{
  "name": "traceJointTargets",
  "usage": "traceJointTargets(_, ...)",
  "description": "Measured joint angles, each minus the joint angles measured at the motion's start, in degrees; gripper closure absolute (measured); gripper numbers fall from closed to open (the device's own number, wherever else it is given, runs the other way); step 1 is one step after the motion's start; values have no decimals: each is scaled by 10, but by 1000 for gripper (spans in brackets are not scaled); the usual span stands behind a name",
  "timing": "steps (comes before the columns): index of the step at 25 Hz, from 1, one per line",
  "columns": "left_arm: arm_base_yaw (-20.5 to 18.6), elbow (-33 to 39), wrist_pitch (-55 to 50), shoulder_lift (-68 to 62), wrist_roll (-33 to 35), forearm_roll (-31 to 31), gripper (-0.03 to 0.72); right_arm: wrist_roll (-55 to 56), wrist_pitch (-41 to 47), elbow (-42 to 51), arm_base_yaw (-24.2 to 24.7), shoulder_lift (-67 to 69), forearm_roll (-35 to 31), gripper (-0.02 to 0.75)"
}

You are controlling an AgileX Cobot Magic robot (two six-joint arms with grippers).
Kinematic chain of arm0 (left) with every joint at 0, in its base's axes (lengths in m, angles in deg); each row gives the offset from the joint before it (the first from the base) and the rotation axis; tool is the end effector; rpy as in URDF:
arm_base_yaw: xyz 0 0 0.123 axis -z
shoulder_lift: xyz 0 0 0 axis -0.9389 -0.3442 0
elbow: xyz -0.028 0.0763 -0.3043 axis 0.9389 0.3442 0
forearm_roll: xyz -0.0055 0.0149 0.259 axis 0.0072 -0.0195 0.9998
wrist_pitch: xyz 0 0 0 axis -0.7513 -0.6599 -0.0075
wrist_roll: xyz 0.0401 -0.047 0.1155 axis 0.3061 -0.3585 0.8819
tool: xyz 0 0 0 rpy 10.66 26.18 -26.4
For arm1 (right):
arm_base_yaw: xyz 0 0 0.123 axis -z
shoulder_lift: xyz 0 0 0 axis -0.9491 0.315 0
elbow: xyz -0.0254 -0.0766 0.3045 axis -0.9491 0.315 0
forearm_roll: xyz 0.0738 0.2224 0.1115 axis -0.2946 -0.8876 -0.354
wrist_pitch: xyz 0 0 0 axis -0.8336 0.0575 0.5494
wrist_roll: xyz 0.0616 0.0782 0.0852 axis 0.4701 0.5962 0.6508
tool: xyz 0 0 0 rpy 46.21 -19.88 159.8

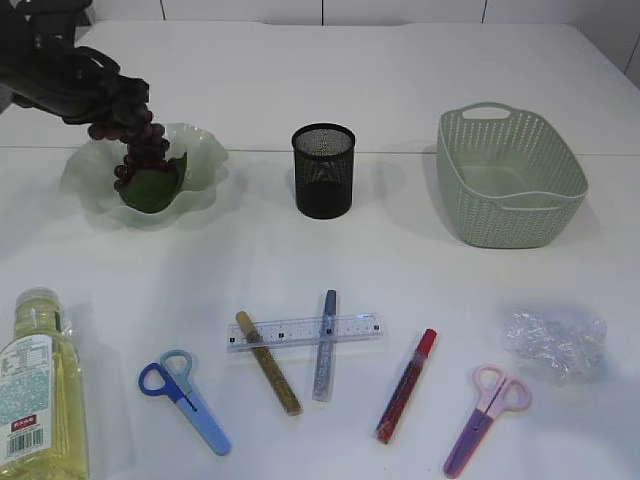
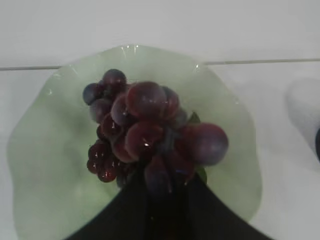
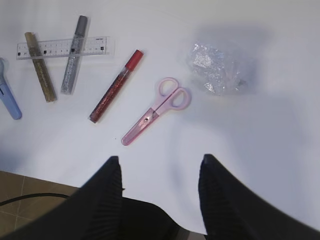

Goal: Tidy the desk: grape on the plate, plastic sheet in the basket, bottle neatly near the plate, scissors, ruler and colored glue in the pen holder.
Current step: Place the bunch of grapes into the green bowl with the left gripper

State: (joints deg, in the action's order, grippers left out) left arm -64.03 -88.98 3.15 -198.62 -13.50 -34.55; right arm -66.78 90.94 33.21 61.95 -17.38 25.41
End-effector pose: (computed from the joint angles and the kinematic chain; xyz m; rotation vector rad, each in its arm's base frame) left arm 0.5131 -0.0649 0.2225 0.0419 2.3459 -0.2124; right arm 0.1474 0.0472 0.3214 -0.0982 2.6222 0.3263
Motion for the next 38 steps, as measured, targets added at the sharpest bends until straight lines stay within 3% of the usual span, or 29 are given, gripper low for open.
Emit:
traceJointTargets(9,0,-2,6,-34,0,12,604,0,0,0,0,0,0,339)
traceJointTargets(13,0,-2,6,-44,0,28,557,0,0,0,0,0,0,340)
traceJointTargets(16,0,-2,6,-53,0,29,461,0,0,0,0,0,0,339)
traceJointTargets(22,0,-3,7,-60,0,30,178,0,0,0,0,0,0,339)
traceJointTargets(24,0,-11,7,-60,0,30,128,0,0,0,0,0,0,339)
traceJointTargets(30,0,-59,-48,-60,0,30,102,0,0,0,0,0,0,339)
traceJointTargets(38,0,-219,-334,-55,-8,31,118,-2,-2,0,0,24,12,339)
